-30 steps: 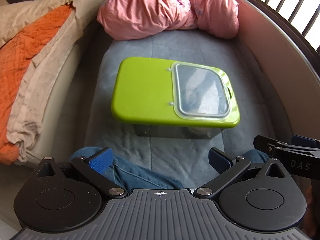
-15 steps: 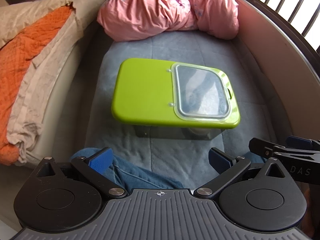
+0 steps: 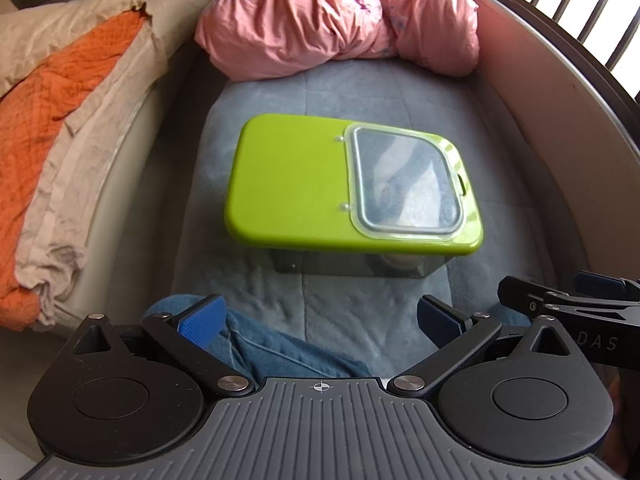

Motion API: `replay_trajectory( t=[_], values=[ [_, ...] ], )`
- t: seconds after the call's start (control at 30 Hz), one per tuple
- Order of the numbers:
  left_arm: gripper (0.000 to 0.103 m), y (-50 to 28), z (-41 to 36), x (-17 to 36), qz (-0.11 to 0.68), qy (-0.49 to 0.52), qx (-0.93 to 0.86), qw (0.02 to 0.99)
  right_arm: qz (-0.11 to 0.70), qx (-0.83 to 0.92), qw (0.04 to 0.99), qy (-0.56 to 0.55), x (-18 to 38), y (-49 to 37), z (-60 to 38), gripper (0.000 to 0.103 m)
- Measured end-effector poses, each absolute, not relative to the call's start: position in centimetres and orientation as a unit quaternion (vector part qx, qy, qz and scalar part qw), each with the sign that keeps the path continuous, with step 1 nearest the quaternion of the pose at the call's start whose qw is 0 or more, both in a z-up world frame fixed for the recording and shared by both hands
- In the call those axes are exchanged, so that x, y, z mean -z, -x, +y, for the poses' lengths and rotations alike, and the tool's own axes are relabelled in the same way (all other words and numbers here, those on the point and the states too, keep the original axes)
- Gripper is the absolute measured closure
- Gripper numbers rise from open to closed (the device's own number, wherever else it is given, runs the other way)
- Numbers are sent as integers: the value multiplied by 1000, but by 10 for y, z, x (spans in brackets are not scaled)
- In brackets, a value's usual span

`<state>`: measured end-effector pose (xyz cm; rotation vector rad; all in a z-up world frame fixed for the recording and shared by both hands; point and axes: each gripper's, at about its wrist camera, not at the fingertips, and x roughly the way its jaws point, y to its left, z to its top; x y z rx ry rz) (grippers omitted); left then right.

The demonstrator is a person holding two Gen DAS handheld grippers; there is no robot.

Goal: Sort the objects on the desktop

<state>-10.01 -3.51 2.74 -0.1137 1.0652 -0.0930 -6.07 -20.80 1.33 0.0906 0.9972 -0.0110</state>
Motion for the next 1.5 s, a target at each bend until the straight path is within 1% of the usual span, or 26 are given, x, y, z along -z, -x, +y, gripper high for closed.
replay_trajectory(
  t=[1.5],
  values=[
    [0, 99, -34, -21, 516, 57, 46, 853, 489, 1, 871, -39, -7, 62, -204, 0]
  ],
)
